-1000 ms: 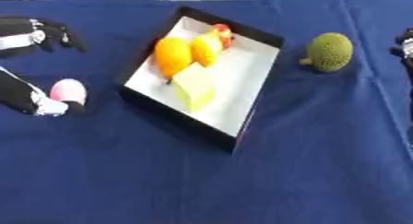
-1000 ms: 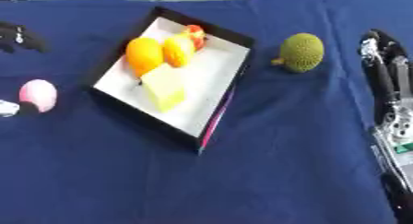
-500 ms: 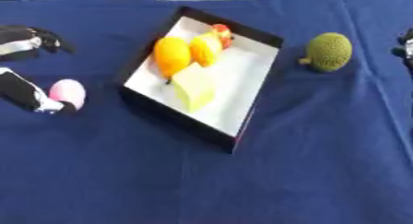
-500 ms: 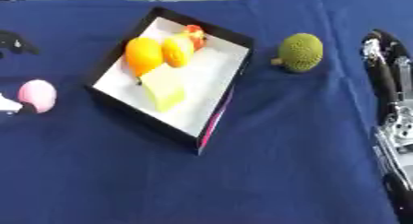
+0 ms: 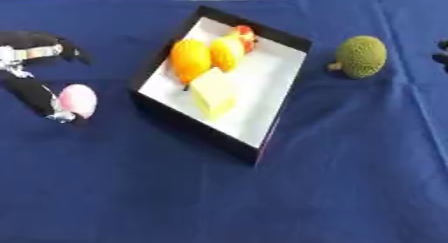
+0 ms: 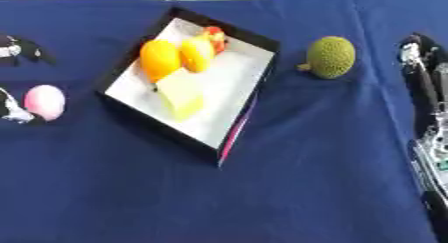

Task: Pick up objects on the table and place them in the box.

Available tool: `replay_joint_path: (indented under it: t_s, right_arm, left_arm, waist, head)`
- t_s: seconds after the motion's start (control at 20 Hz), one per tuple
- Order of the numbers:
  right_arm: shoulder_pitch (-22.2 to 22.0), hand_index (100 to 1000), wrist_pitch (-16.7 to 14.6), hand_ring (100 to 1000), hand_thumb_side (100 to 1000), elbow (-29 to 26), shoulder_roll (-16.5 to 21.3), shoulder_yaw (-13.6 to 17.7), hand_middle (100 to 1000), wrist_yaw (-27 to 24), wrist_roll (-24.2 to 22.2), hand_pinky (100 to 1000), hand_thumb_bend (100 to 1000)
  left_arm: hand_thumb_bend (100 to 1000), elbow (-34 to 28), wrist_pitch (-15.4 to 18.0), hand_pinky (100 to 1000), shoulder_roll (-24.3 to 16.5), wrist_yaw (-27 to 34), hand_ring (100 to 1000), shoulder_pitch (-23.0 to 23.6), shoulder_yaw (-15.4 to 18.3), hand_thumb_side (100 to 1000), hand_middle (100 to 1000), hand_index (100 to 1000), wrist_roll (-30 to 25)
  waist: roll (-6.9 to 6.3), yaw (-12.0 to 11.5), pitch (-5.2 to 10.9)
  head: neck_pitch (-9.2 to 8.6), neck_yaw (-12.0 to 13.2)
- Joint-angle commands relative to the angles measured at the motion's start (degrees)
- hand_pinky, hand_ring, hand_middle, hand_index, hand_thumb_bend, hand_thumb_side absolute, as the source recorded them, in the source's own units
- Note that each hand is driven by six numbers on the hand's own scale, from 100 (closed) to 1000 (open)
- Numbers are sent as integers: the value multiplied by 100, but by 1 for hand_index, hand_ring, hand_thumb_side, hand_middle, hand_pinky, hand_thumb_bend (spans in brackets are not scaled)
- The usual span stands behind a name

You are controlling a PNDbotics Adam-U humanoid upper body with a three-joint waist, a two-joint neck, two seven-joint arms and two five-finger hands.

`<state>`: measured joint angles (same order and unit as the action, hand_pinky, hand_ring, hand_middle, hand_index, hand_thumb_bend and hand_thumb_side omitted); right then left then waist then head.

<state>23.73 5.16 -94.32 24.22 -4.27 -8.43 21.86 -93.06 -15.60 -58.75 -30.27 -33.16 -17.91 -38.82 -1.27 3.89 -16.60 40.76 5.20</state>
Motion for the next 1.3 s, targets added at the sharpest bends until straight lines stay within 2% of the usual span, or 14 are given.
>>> replay_joint_path:
  t_s: [0.05, 0.35, 0.45, 0.7, 0.8, 0.95, 1.05, 1.3]
  right_arm:
    - [73, 892, -4, 842, 751, -133, 145, 24, 807, -14, 2, 984, 100]
    - [63, 891, -1, 842, 752, -130, 141, 14, 807, -11, -3, 984, 100]
    - [61, 892, 0, 842, 753, -127, 139, 10, 807, -10, -5, 984, 100]
    - [64, 891, -1, 842, 754, -127, 119, 6, 807, -10, -11, 984, 100]
    - [63, 891, -1, 841, 754, -124, 114, 2, 807, -11, -13, 984, 100]
    - [67, 891, -2, 841, 754, -123, 106, 2, 807, -13, -8, 984, 100]
    - [69, 891, -3, 841, 755, -121, 107, -2, 807, -14, -5, 984, 100]
    - [64, 891, -3, 841, 755, -119, 119, -10, 807, -12, -10, 984, 100]
  left_arm:
    - [672, 295, 42, 846, -32, -183, 898, -146, 78, 224, 852, 869, 26]
    - [670, 867, 107, 840, 224, -240, 892, -355, 30, 236, 846, 853, 37]
    - [700, 1031, 148, 838, 306, -330, 890, -439, 2, 214, 843, 859, 44]
    - [687, 1532, 222, 830, 637, -603, 881, -698, -100, 204, 834, 852, 182]
    - [669, 1664, 281, 826, 720, -695, 878, -769, -148, 187, 829, 825, 196]
    - [546, 1779, 356, 807, 789, -757, 855, -818, -177, 100, 800, 742, 170]
    - [481, 1748, 399, 791, 775, -783, 834, -810, -199, 100, 769, 671, 126]
    - [471, 1163, 471, 780, 635, -838, 817, -777, -182, 100, 740, 596, 80]
  waist:
    - [-14, -8, 123]
    - [-2, -21, 133]
    - [-2, -23, 136]
    - [12, -15, 140]
    - [14, -14, 138]
    - [16, -10, 133]
    - [12, -9, 132]
    - [2, -15, 141]
  head:
    - [-10, 15]
    - [-17, 47]
    - [-10, 52]
    - [-1, 61]
    - [2, 67]
    - [10, 64]
    - [19, 68]
    - [21, 76]
